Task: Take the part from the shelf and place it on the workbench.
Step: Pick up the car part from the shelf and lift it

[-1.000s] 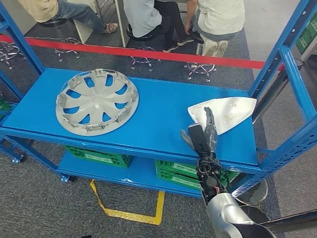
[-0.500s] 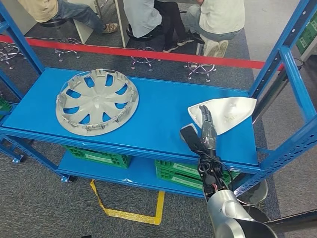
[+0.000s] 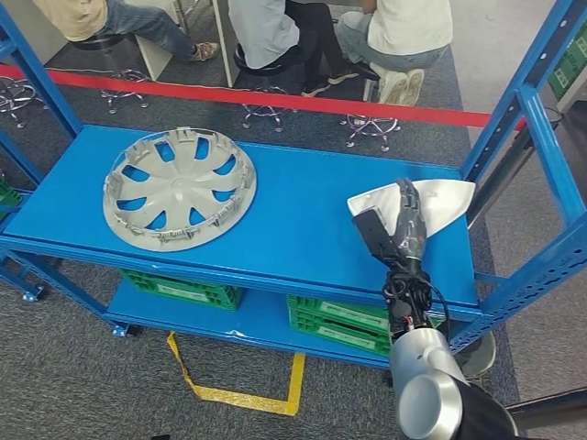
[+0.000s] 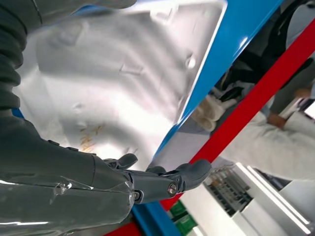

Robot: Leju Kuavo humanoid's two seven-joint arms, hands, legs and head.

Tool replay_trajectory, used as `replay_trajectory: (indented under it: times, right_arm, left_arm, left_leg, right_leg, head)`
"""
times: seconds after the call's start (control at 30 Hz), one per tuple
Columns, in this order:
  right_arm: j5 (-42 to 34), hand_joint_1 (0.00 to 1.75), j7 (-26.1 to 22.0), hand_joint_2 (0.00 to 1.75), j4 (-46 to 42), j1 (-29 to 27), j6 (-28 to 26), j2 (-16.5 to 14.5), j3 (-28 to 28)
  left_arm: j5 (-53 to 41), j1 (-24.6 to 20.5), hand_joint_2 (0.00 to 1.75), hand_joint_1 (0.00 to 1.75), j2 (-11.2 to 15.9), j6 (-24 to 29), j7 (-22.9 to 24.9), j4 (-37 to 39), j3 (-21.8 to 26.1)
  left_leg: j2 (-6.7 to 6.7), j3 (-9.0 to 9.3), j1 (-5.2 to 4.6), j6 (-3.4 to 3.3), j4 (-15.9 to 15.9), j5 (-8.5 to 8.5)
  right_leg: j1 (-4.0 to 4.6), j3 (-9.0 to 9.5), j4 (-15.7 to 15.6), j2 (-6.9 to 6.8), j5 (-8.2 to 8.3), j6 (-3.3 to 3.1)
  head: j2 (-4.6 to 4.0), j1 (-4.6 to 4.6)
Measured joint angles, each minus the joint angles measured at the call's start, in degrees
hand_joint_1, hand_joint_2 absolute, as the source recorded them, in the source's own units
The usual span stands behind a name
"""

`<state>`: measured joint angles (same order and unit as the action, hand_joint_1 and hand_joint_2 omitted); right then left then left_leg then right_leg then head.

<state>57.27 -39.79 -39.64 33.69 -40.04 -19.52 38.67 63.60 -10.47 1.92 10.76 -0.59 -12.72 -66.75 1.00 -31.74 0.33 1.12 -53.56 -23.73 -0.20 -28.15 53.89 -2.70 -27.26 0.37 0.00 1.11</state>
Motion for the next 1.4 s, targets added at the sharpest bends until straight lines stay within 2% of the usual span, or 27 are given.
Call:
replay_trajectory:
  times: [0.27, 0.47, 0.57, 1.1, 1.4]
  right_arm:
    - [-0.7, 0.0, -0.1, 1.75, 0.9, 1.0, 0.0, 0.0, 4.2]
    - [-10.7, 0.0, -0.2, 1.75, 2.3, 1.3, 0.0, -0.3, 5.4]
    - [-12.6, 0.0, -0.2, 1.75, 3.2, 1.3, 0.0, -0.5, 5.6]
    - [-15.7, 0.0, -0.3, 1.75, 7.6, 2.1, 0.1, -1.3, 5.5]
    - [-14.9, 0.0, -0.3, 1.75, 11.7, 4.2, 0.1, -1.7, 4.5]
  left_arm:
    - [0.0, 0.0, 0.0, 0.0, 0.0, 0.0, 0.0, 0.0, 0.0]
    - [0.0, 0.0, 0.0, 0.0, 0.0, 0.1, 0.0, 0.0, 0.0]
    - [0.0, 0.0, 0.0, 0.0, 0.0, 0.1, 0.0, 0.0, 0.0]
    - [0.1, 0.0, 0.0, 0.0, 0.0, 0.1, 0.0, 0.0, 0.0]
    - [0.1, 0.0, 0.0, 0.0, 0.0, 0.0, -0.1, 0.0, 0.0]
  left_leg:
    - [0.0, 0.0, 0.0, 0.0, 0.0, 0.0]
    - [0.0, 0.0, 0.0, 0.0, 0.0, 0.0]
    - [0.0, 0.0, 0.0, 0.0, 0.0, 0.0]
    - [-0.01, 0.0, 0.0, 0.0, 0.0, 0.0]
    - [-0.01, 0.0, 0.0, 0.01, 0.0, 0.01]
  right_leg:
    - [0.01, 0.01, 0.0, 0.0, 0.0, 0.0]
    - [0.01, 0.03, 0.0, 0.0, 0.0, 0.0]
    - [0.01, 0.03, 0.0, 0.0, 0.0, 0.0]
    - [0.01, 0.04, 0.0, -0.01, 0.0, 0.0]
    - [0.01, 0.04, 0.0, -0.01, 0.0, 0.0]
  head:
    - [0.01, -0.01]
    - [0.01, 0.0]
    - [0.0, -0.01]
    - [0.01, 0.0]
    - [0.0, 0.01]
